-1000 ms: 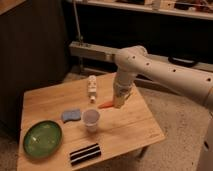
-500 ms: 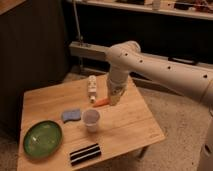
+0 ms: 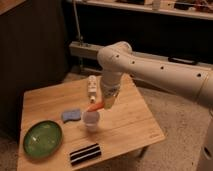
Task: Place the pepper in the ceramic cup
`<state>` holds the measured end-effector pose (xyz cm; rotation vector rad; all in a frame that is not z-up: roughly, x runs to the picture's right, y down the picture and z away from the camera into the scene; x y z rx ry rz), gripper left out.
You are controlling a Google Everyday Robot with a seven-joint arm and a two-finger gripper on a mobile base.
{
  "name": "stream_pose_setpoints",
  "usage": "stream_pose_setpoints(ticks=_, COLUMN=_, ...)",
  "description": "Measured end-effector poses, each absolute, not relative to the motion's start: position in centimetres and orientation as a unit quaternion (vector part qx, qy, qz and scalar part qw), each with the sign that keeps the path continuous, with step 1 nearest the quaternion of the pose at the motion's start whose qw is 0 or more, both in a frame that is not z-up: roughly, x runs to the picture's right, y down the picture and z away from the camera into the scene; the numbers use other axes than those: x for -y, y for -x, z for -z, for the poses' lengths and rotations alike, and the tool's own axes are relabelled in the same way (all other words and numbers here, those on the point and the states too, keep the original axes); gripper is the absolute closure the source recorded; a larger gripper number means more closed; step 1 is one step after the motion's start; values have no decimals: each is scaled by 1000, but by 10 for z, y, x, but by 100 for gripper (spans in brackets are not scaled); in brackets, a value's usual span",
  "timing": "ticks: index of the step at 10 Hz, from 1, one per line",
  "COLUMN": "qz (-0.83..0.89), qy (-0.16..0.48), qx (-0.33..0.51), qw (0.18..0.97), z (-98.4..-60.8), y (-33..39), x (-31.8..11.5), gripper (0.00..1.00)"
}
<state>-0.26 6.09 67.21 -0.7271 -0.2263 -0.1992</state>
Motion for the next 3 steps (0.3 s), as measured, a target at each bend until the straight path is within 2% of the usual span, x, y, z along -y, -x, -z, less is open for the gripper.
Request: stream_pose_setpoints(ticks=3, qz=114, qy=365, qx=106, qw=918, z=-668, y=8, x=-70, gripper=100)
